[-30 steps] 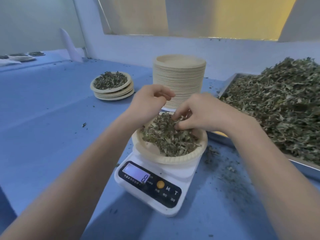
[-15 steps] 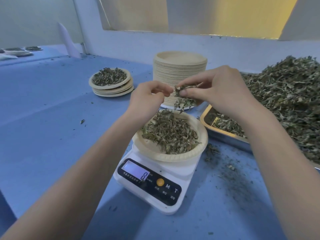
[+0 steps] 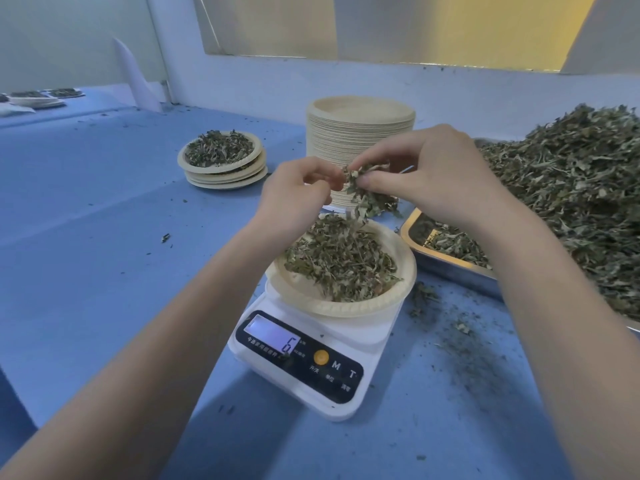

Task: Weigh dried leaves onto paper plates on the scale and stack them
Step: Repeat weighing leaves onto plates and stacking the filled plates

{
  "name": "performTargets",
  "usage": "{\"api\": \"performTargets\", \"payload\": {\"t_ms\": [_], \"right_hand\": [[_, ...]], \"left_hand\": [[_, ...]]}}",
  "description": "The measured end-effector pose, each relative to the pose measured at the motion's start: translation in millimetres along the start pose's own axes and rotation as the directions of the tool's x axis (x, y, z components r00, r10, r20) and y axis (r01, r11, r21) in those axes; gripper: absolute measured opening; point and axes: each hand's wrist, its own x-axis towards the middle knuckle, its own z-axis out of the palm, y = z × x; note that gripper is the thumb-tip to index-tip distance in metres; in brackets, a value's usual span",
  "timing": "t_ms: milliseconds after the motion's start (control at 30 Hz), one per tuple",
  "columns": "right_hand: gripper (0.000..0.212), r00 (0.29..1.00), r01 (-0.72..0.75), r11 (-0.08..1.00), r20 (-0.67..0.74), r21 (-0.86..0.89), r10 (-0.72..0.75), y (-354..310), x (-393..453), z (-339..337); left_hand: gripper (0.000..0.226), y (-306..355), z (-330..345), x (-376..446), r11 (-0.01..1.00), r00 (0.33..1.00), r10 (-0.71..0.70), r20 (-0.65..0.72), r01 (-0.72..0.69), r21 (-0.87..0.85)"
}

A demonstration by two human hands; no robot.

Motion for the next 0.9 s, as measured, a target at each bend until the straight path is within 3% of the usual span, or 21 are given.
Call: {"api": "performTargets", "payload": {"t_ms": [200, 333, 400, 500, 567, 700, 833, 900], "right_hand": [[0.015, 0.999, -0.03, 0.999, -0.032, 0.035, 0.032, -1, -1, 1], [0.016, 0.997, -0.064, 0.995, -0.043, 0.077, 0.067, -2, -2, 3], [0.016, 0.997, -0.07, 0.994, -0.032, 0.084, 0.073, -4, -2, 4], [0.017, 0.998, -0.057, 0.998, -0.039, 0.024, 0.058, -3, -1, 5], [0.016, 0.997, -0.064, 0.996, -0.044, 0.054, 0.067, -3, -1, 4], [0.016, 0.995, -0.094, 0.98, -0.024, 0.177, 0.099, -2, -1, 2], [0.019, 0.991, -0.094, 0.979, -0.08, 0.182, 0.11, 1, -1, -1], [0.02, 0.988, -0.1, 0.979, -0.099, 0.177, 0.119, 3, -1, -4]], "left_hand": [[0.03, 4, 2, 1, 0.999, 0.999, 0.013, 0.038, -0.011, -0.049], [0.017, 13, -2, -2, 0.966, 0.963, -0.064, 0.262, 0.126, -0.226], [0.026, 13, -5, -2, 0.964, 0.922, -0.048, 0.384, 0.144, -0.225], [0.066, 7, -7, -1, 0.959, 0.899, -0.021, 0.438, 0.141, -0.245], [0.063, 5, -7, -3, 0.955, 0.894, 0.034, 0.446, 0.103, -0.279], [0.016, 7, -7, -7, 0.993, 0.909, 0.059, 0.413, -0.01, -0.121], [0.017, 1, -9, -5, 0.977, 0.934, 0.018, 0.357, -0.093, 0.194], [0.019, -1, -13, -6, 0.972, 0.932, -0.003, 0.362, -0.082, 0.219]]}}
